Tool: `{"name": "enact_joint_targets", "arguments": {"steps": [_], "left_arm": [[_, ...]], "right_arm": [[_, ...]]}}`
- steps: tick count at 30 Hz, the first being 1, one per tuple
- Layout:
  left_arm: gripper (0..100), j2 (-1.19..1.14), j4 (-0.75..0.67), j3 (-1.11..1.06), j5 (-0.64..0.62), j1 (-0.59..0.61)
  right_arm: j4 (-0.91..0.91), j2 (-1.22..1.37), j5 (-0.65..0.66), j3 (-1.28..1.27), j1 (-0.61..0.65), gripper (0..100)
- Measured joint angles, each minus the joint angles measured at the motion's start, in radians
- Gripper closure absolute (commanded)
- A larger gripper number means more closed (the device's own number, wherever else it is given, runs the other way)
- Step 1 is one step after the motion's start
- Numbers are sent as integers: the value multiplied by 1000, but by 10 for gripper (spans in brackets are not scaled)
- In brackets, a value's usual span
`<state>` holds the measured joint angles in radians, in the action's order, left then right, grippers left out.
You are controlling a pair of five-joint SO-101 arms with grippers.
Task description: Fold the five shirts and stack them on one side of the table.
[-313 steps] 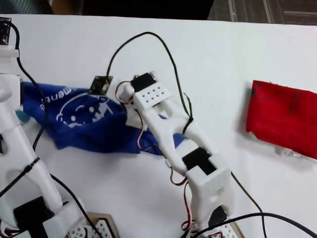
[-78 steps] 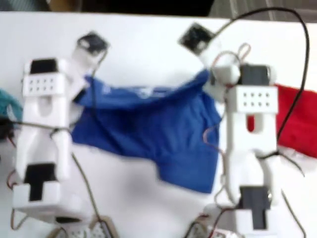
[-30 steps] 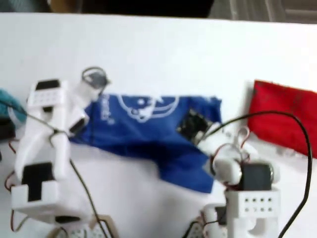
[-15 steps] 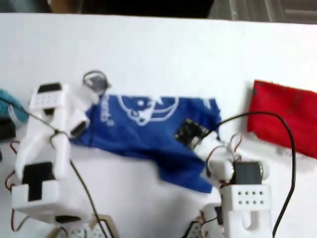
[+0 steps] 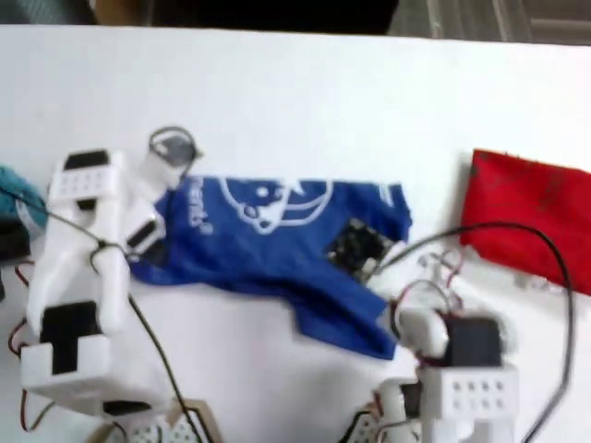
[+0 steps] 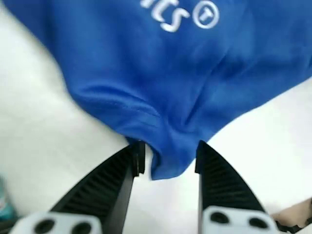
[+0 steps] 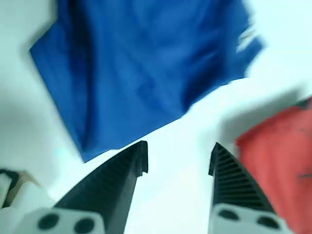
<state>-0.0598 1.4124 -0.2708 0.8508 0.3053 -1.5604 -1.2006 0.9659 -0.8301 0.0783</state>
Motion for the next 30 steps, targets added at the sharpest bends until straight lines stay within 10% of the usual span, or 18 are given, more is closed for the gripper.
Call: {"name": "enact_joint_targets", "arguments": {"steps": [5, 9, 30], "left_arm": [[805, 0, 126, 229, 0, -3], [917, 0, 149, 384, -68, 2], [974, -489, -160, 468, -391, -170]], "right_arm": [[69, -31, -26, 81, -2, 800], [267, 63, -127, 23, -35, 991], [931, 1123, -331, 54, 89, 978]]}}
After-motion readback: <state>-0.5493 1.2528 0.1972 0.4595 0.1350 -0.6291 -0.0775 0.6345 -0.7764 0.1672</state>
